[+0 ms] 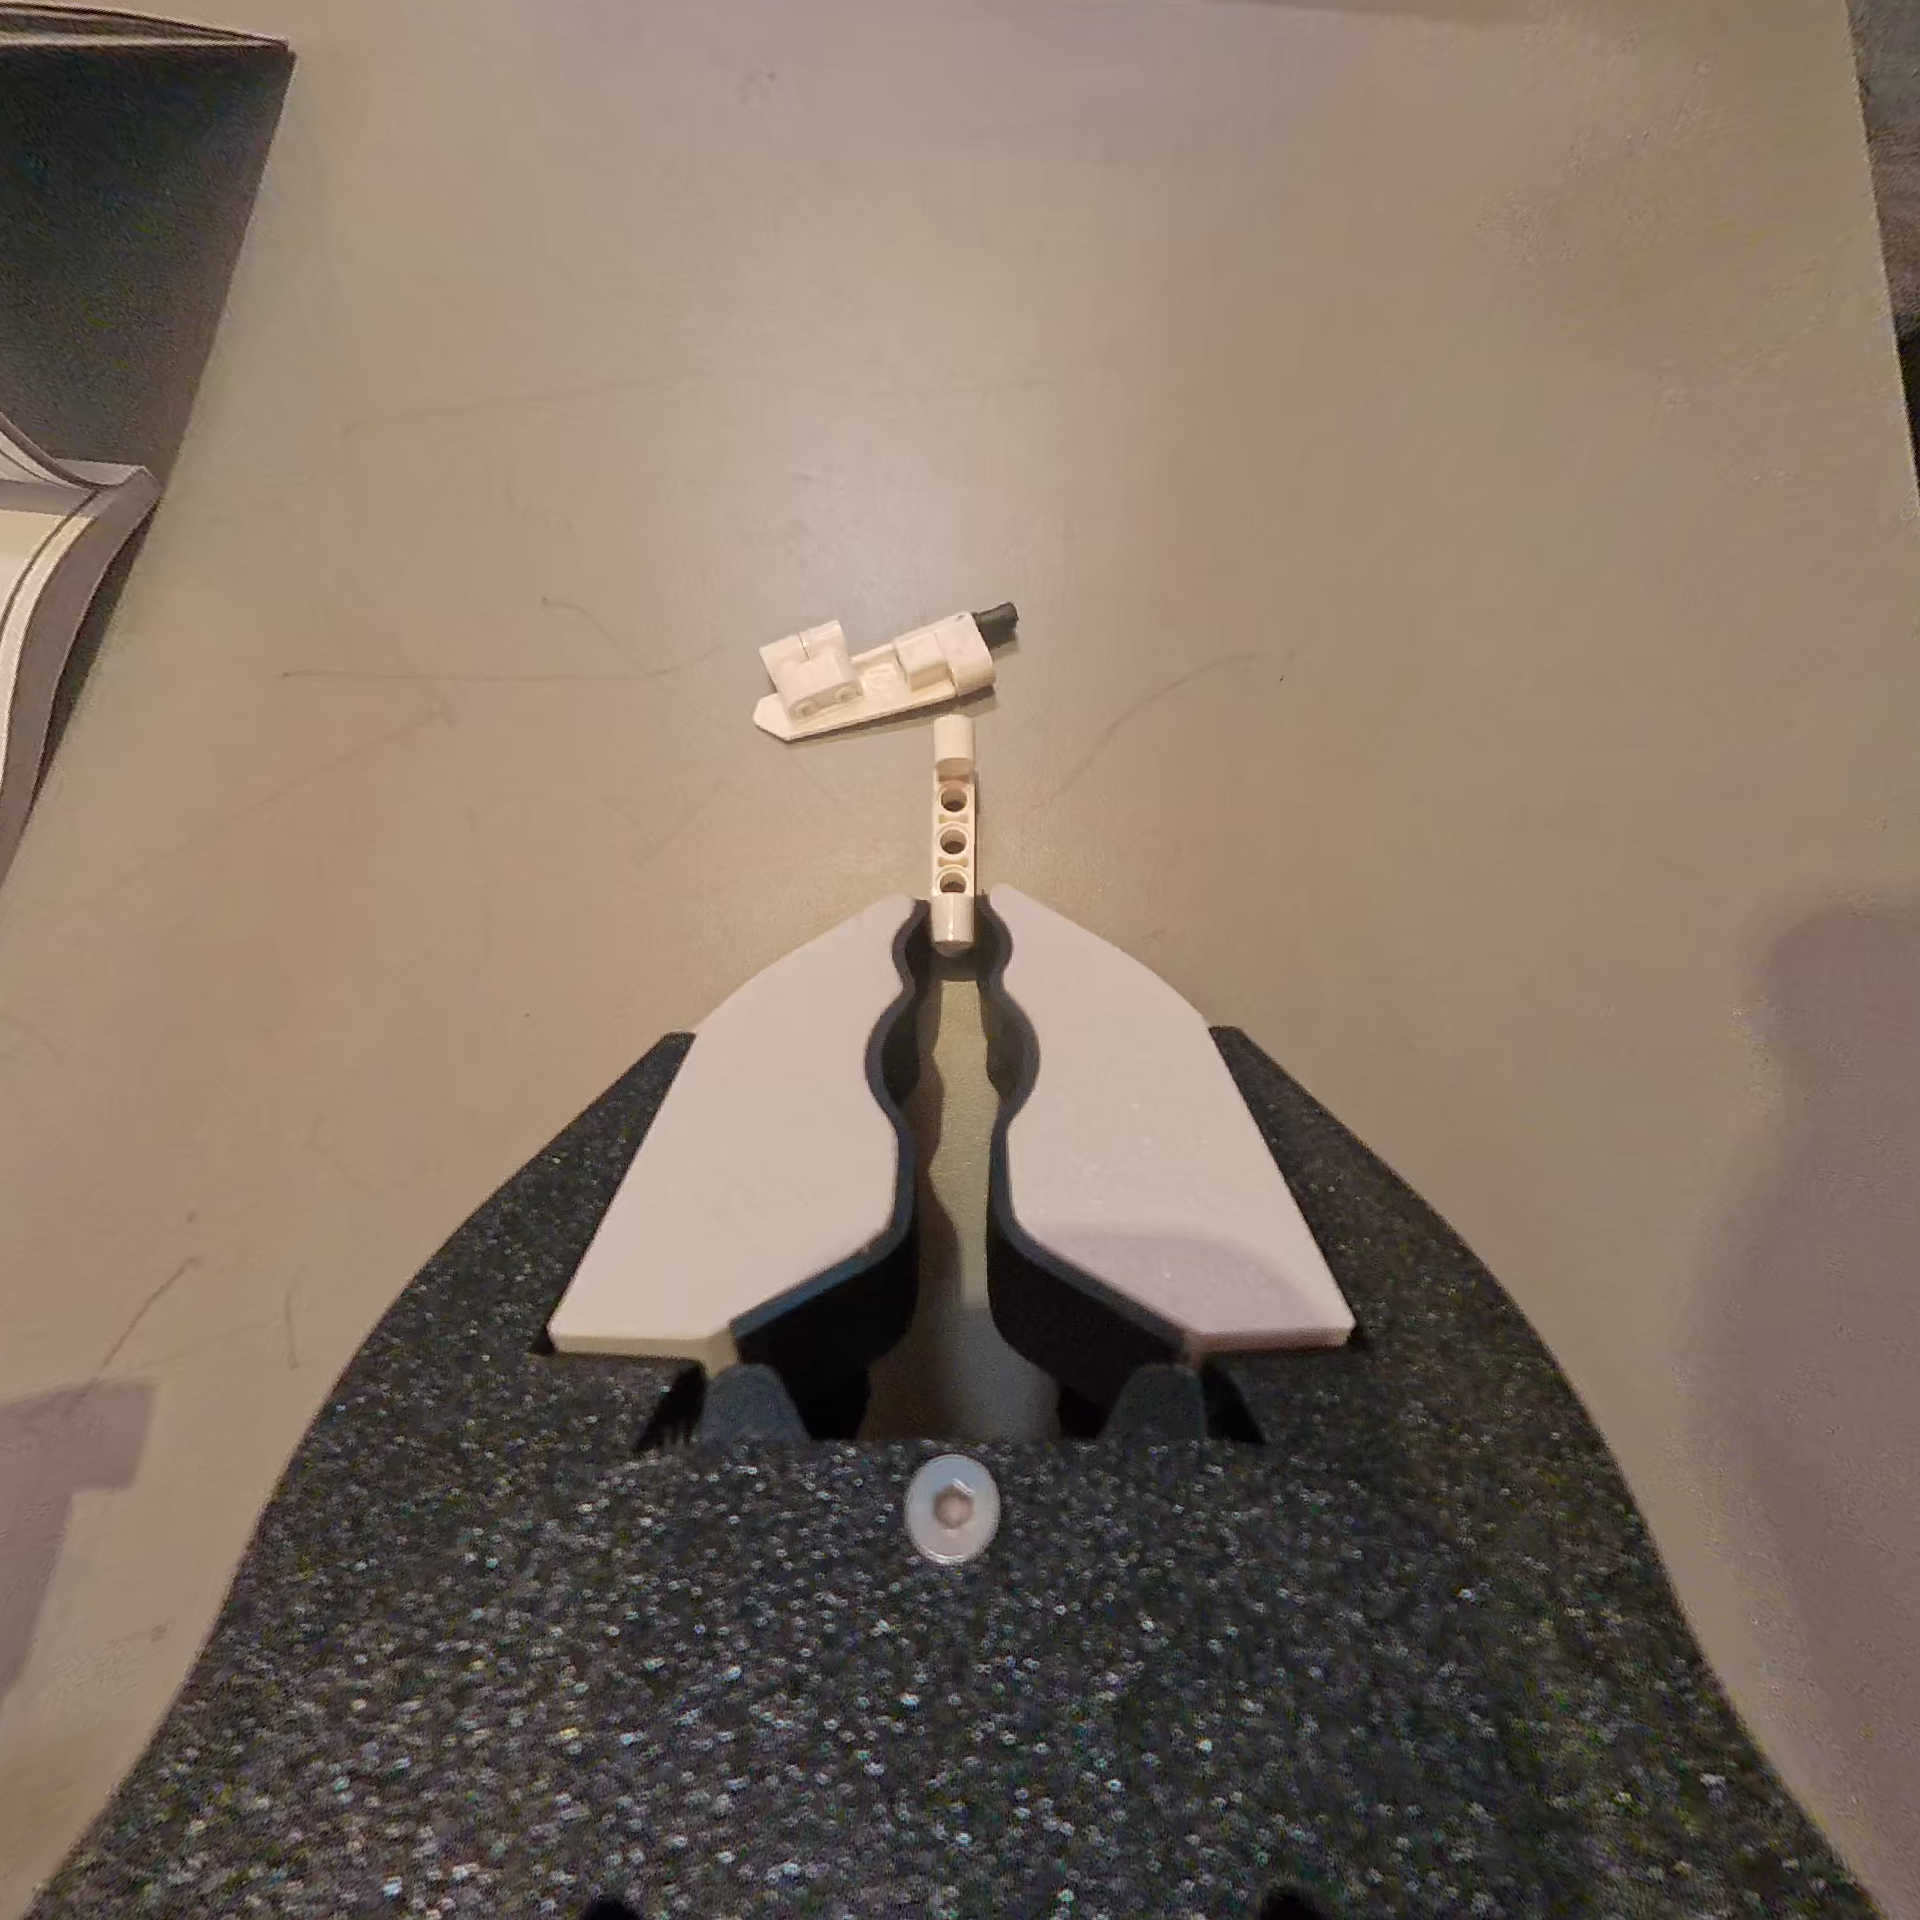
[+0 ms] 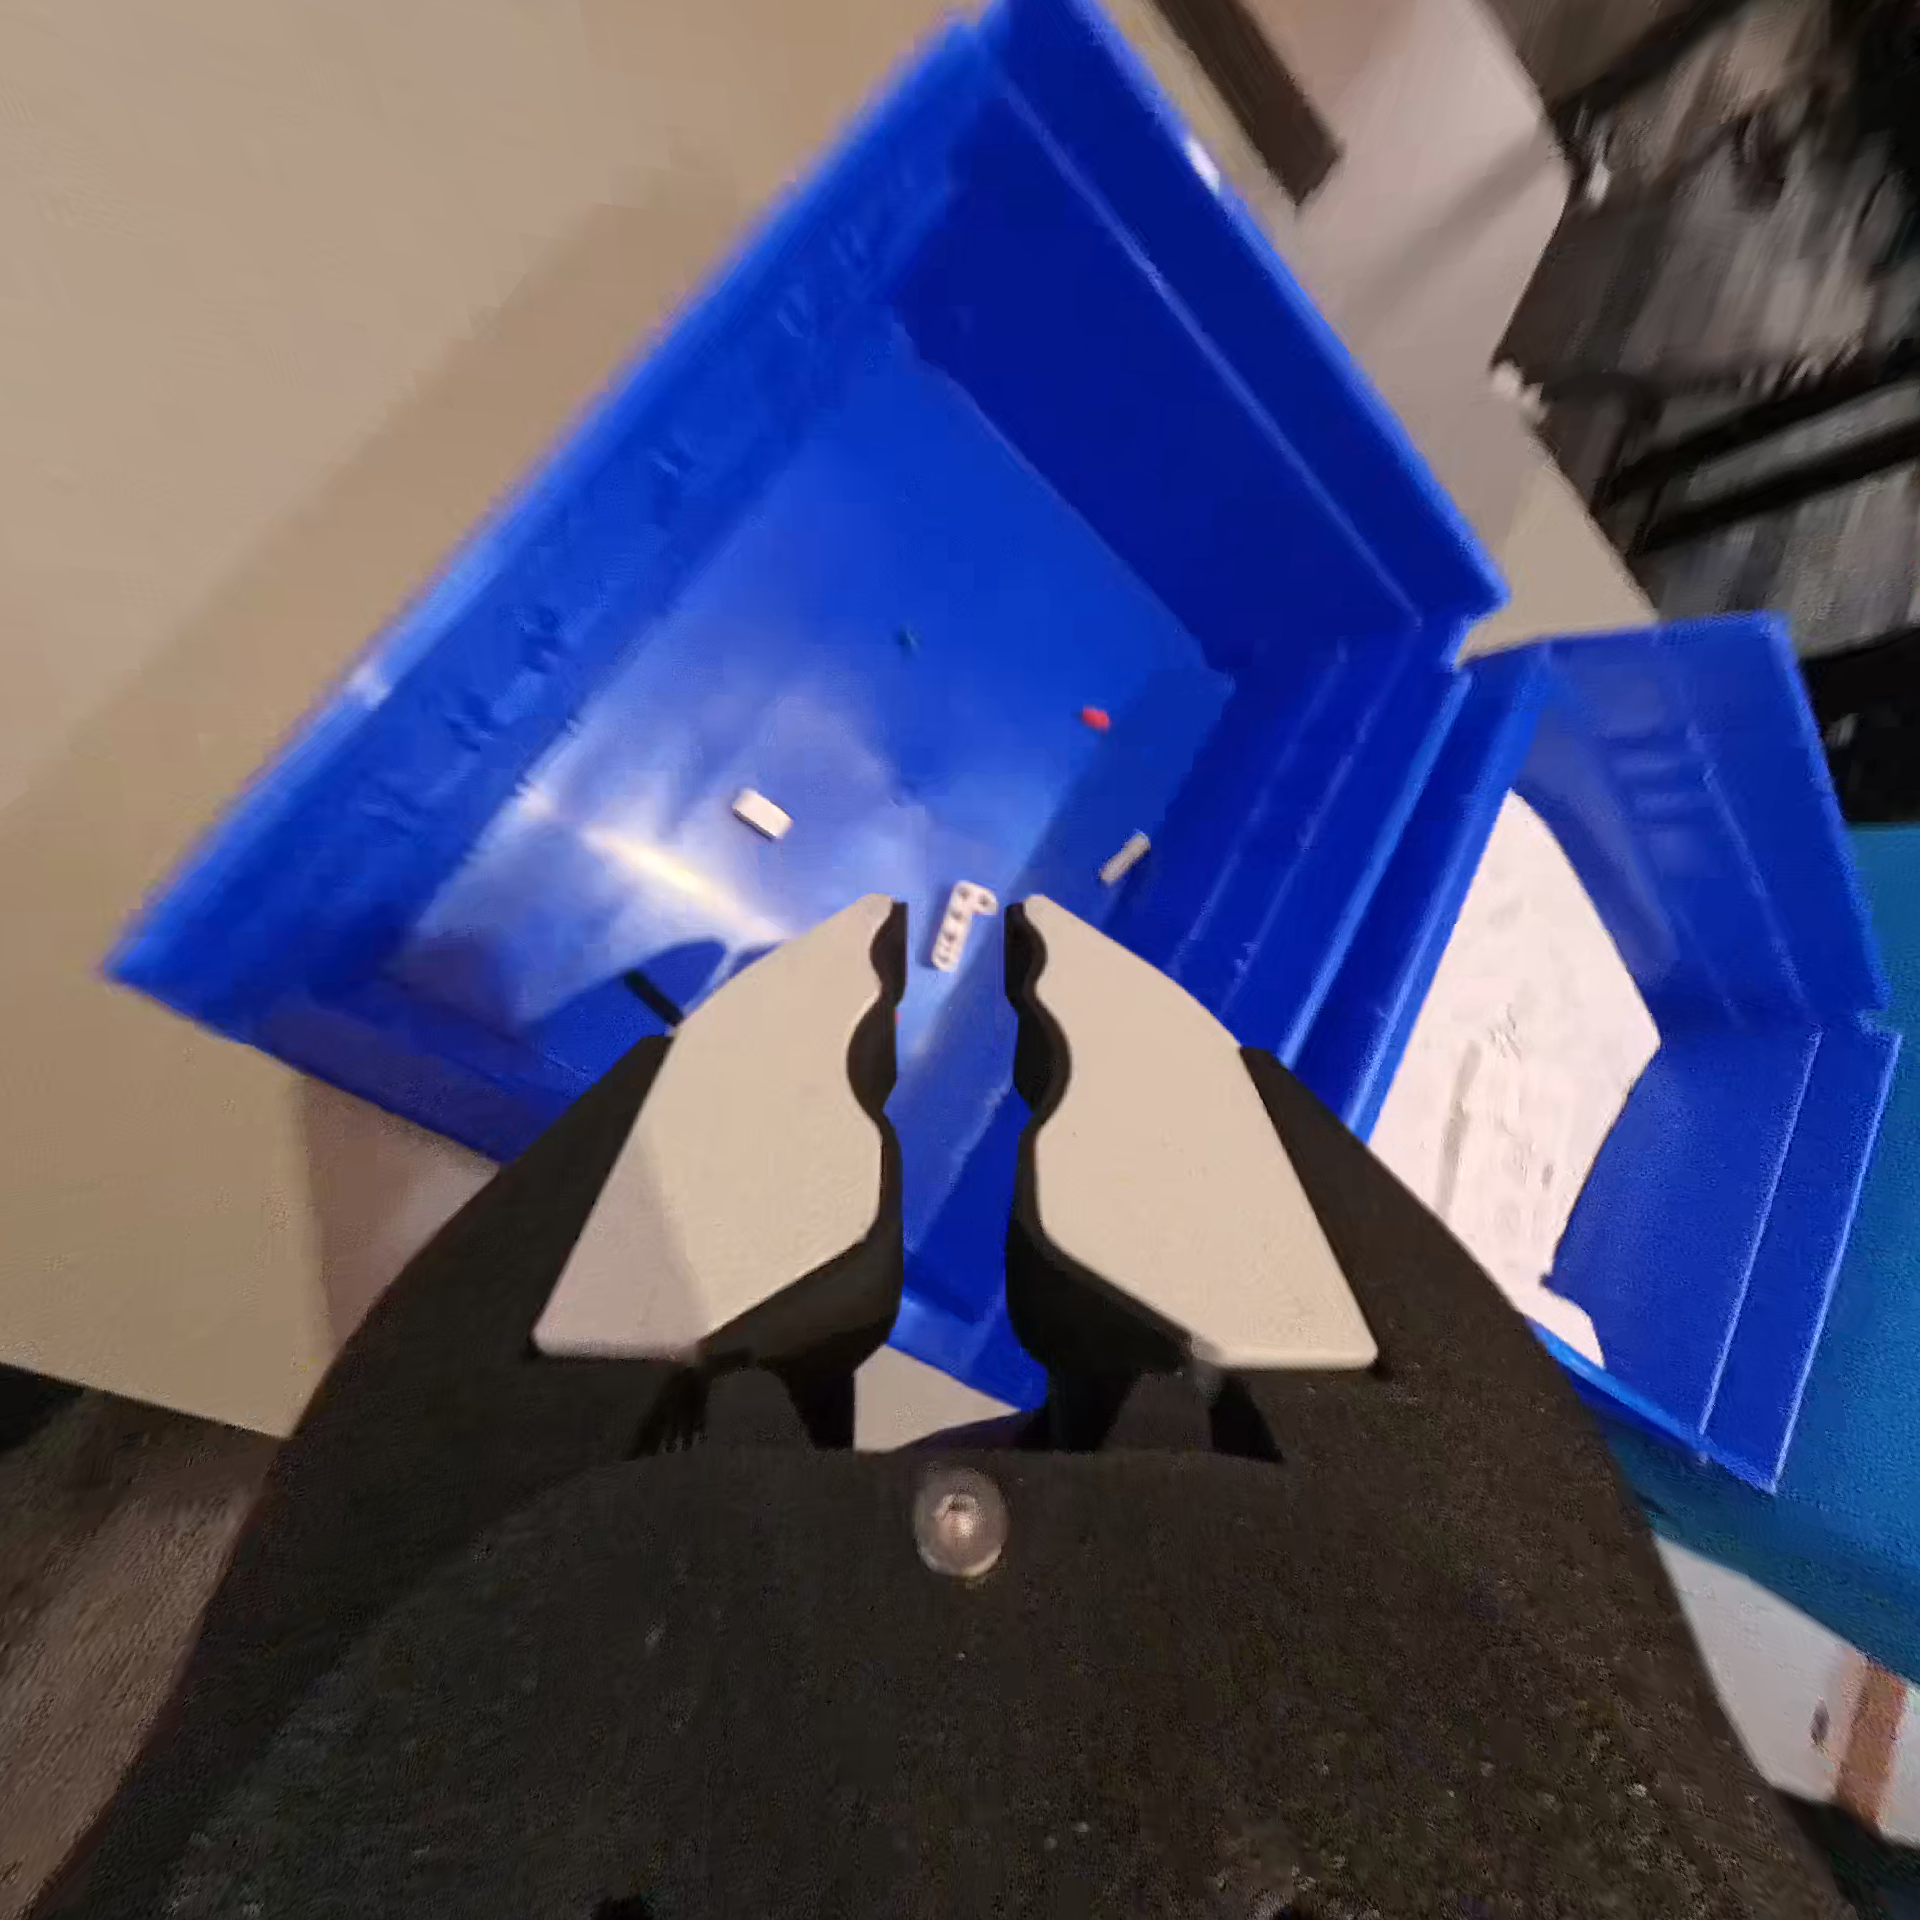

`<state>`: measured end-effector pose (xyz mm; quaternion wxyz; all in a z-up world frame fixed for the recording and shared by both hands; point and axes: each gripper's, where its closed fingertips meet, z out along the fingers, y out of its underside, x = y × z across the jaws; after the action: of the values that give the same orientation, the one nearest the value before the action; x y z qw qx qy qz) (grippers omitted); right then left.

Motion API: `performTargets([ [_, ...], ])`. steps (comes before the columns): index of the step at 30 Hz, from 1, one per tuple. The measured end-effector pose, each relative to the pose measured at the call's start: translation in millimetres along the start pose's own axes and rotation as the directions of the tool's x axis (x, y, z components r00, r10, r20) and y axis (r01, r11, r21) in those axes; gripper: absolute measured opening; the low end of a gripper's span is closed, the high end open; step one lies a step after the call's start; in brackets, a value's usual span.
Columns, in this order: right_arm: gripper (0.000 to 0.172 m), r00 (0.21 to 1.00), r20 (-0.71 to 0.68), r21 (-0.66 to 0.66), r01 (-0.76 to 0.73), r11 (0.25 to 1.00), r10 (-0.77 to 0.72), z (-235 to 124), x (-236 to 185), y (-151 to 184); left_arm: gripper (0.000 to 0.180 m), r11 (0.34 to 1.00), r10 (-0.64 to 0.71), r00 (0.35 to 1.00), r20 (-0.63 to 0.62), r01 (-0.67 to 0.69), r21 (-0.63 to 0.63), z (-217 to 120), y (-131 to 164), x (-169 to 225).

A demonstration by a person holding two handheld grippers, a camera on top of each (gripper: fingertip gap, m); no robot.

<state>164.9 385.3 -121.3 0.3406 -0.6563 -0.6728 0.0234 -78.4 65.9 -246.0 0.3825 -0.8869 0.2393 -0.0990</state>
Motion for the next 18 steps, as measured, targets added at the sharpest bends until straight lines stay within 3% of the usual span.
performTargets([
  [2,0.018,1.0,-0.009,-0.08,0.009,0.997,-0.009,18.5,17.6,12.3,0.007,1.0,-0.007,1.0,-0.005,0.007,-0.002,0.2,0.2,-0.1],
  [4,0.021,0.987,-0.018,-0.181,0.154,0.971,-0.16,38.3,29.4,20.1,0.007,1.0,-0.012,1.0,-0.005,0.012,-0.003,0.5,0.1,-0.4],
  [7,0.033,0.887,0.073,-0.312,0.455,0.834,-0.457,68.7,39.7,26.7,0.007,1.0,-0.009,1.0,0.001,0.009,-0.001,0.4,-0.2,-0.7],
  [9,0.036,0.803,0.182,-0.325,0.594,0.736,-0.568,89.6,39.3,27.5,0.007,1.0,-0.005,1.0,0.004,0.005,0.0,0.3,-0.3,-0.7],
  [14,0.038,0.669,0.407,-0.426,0.742,0.518,-0.622,127.3,53.3,48.1,0.007,1.0,0.006,1.0,0.004,-0.006,0.003,-0.2,-0.2,0.3],
  [18,0.035,0.647,0.5,-0.481,0.76,0.437,-0.575,139.7,59.6,57.3,0.007,1.0,0.019,1.0,-0.002,-0.019,0.005,-0.5,-0.1,1.9],
])
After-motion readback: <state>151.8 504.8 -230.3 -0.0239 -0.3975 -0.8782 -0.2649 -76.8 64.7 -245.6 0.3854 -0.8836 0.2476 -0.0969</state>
